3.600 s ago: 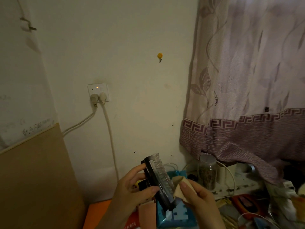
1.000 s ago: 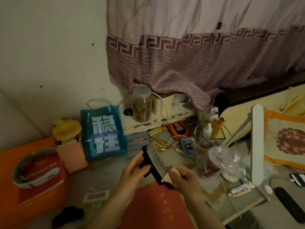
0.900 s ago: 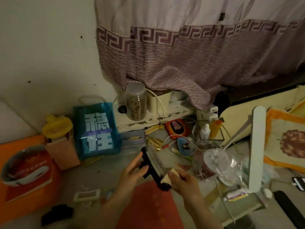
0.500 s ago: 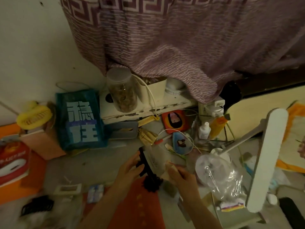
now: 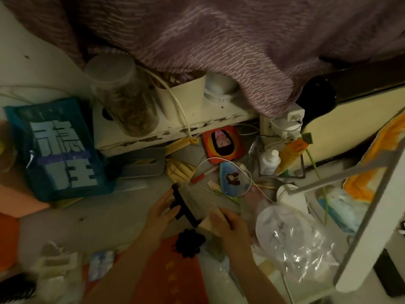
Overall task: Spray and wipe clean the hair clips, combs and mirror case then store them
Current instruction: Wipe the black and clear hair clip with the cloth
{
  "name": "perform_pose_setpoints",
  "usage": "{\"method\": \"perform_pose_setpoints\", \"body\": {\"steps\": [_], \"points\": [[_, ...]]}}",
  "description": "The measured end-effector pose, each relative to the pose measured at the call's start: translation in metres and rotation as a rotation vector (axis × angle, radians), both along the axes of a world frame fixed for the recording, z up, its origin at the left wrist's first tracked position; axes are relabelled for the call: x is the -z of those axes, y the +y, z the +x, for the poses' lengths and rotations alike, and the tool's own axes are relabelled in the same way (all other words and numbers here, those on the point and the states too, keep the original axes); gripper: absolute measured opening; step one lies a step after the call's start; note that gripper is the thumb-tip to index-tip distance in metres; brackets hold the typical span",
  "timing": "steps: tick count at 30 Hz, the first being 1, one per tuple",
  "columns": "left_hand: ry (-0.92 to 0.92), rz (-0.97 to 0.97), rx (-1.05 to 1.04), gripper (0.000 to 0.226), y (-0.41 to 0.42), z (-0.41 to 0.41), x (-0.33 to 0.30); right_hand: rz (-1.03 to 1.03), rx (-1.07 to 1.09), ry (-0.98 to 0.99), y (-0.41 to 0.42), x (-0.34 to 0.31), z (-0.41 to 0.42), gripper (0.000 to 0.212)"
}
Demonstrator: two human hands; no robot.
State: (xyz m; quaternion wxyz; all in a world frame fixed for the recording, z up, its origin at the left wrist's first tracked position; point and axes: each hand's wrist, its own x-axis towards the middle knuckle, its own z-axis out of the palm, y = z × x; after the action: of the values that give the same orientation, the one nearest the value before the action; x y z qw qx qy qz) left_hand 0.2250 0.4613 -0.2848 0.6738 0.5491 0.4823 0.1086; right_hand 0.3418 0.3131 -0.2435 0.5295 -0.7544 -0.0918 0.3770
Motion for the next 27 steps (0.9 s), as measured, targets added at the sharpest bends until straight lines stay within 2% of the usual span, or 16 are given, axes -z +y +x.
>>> {"method": "perform_pose_setpoints", "body": {"steps": [6,10,22,27], "points": [[0.011,-0.018,0.034,0.054,0.006,0.009,0.018,0.010,0.045,0.040,0.004,0.009,0.003,0.014],[0.044,0.035,0.076,0.050,0.007,0.009,0.025,0.017,0.038,-0.006,0.004,0.012,0.003,0.012],[0.103,0.125,-0.043,0.049,-0.008,0.012,0.023,0.074,0.019,-0.006,0.008,0.009,-0.001,0.016],[0.128,0.192,-0.036,0.046,-0.013,0.001,0.011,0.077,-0.038,-0.058,0.006,0.001,-0.003,0.012]]}}
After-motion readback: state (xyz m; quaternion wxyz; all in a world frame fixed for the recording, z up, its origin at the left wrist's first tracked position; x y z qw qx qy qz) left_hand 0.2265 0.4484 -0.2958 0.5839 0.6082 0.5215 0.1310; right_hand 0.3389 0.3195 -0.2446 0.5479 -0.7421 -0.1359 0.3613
